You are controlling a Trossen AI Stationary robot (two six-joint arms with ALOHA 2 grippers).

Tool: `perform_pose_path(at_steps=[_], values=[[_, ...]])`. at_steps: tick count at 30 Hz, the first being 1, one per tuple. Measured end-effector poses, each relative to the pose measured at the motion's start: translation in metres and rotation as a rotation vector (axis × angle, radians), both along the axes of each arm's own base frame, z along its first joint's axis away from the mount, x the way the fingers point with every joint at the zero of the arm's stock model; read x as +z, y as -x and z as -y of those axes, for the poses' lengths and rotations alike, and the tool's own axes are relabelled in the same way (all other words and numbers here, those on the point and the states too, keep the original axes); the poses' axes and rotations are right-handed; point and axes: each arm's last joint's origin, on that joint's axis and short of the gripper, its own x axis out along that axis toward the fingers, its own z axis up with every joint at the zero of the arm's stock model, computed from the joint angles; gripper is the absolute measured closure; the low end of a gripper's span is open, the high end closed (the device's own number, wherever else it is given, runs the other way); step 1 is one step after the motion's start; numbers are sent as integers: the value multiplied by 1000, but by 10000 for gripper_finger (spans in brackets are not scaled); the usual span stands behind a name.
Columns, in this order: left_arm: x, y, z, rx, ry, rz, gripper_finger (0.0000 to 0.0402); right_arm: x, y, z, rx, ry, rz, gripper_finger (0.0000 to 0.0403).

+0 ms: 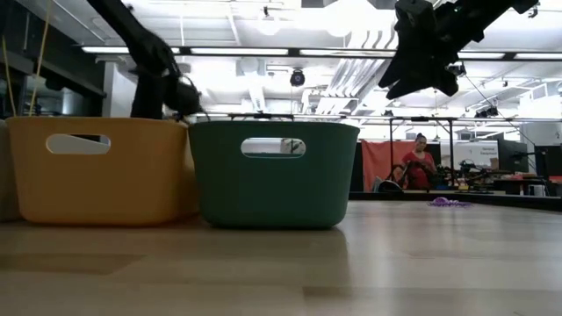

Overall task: Sort Halloween decoration
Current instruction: Put the purple witch hat toy into the white bin

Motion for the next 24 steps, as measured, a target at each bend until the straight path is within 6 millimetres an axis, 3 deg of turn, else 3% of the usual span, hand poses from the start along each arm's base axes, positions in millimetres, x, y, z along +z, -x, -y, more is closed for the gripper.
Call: perform_pose_path(at_steps=[6, 9, 13, 19, 24], values=[[76, 9, 27, 102, -83, 489, 401, 9, -6, 0, 48, 71, 86, 269], [110, 15, 55, 77, -66, 819, 401, 17, -11, 0, 81, 125, 171, 269], [146, 24, 99, -92, -54, 1195, 401, 32, -17, -1, 167, 188, 317, 269], [171, 38, 154, -253, -45, 1556, 401, 53, -22, -5, 300, 235, 531, 269], [165, 38, 176, -241, -46, 1684, 401, 58, -22, -6, 330, 275, 580, 269]])
